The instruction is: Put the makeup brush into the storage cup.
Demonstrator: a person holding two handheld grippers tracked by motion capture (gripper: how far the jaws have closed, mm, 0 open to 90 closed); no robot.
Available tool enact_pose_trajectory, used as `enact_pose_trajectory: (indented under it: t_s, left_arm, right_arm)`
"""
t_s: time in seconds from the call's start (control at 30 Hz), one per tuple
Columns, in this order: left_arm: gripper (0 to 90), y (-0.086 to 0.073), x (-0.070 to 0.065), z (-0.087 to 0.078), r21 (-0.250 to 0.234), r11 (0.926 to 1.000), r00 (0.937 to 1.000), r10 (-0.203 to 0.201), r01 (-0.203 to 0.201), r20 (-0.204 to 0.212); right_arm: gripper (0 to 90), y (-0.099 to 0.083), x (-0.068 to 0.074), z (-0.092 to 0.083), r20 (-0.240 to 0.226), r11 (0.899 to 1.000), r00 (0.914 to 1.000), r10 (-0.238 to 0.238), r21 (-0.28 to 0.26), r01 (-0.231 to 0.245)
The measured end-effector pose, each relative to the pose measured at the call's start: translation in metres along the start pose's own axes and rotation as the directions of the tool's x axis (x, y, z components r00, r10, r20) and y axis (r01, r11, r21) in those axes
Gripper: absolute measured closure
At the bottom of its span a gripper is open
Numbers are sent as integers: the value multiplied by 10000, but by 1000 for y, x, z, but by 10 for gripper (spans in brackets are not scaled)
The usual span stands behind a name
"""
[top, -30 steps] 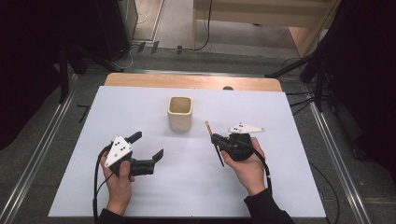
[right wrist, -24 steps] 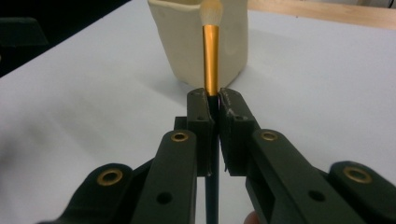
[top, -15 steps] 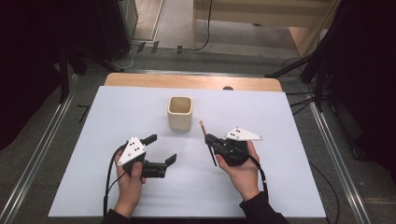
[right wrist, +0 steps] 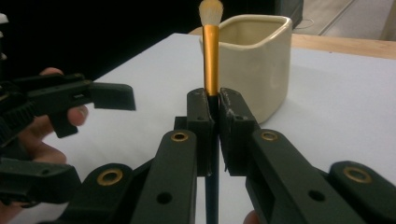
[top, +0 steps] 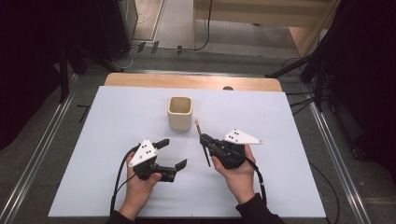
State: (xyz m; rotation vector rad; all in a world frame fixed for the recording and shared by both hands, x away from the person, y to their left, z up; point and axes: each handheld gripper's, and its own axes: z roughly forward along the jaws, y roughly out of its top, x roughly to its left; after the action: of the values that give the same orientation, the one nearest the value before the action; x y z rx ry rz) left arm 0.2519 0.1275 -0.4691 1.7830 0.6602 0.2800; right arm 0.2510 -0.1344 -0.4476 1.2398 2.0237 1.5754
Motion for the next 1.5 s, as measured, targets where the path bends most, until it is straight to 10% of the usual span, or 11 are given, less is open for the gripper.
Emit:
enact_pose_trajectory:
  t_s: [0.43, 1.5]
  left_arm:
    - [378, 2, -17, 13, 246, 9971, 9961, -725, 713, 509]
    - [658, -2, -21, 21, 832, 9778, 9792, -1969, 1925, 480]
  right_arm:
    - [850, -4, 19, 2, -365, 9974, 9993, -70, -718, 43]
    - [850, -18, 52, 13, -92, 9901, 9977, -669, -1239, 652]
